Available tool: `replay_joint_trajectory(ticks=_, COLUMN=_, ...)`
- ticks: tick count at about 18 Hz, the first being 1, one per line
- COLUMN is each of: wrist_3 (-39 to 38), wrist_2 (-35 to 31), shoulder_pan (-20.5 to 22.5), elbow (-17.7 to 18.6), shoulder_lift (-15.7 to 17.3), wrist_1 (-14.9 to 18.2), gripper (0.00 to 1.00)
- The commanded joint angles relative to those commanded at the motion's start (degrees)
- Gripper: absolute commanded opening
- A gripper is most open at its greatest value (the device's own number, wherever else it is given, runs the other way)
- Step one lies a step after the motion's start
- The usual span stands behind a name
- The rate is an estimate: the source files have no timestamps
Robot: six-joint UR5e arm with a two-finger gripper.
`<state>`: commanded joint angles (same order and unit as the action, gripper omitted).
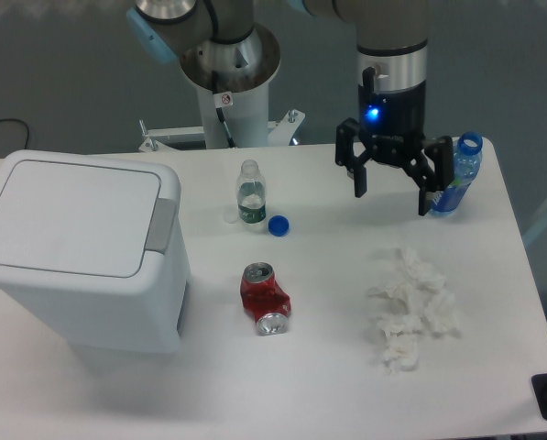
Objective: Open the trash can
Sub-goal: 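Move the open gripper over the white trash can's lid edge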
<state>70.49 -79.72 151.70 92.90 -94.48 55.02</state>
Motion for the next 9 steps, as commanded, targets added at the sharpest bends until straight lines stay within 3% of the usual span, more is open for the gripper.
replay_joint_trajectory(ticks=5, wrist_3=-2.37, wrist_2=-0.09, shoulder_pan=-1.05, elbow=0.09, shoulder_lift=1.05, wrist_1=0.09, gripper=1.00)
replay_joint_trajectory(ticks=9, wrist_3=-12.72, wrist_2=0.44, shoulder_pan=-2.11, elbow=-0.52, shoulder_lift=1.50, wrist_1=0.09, gripper=1.00)
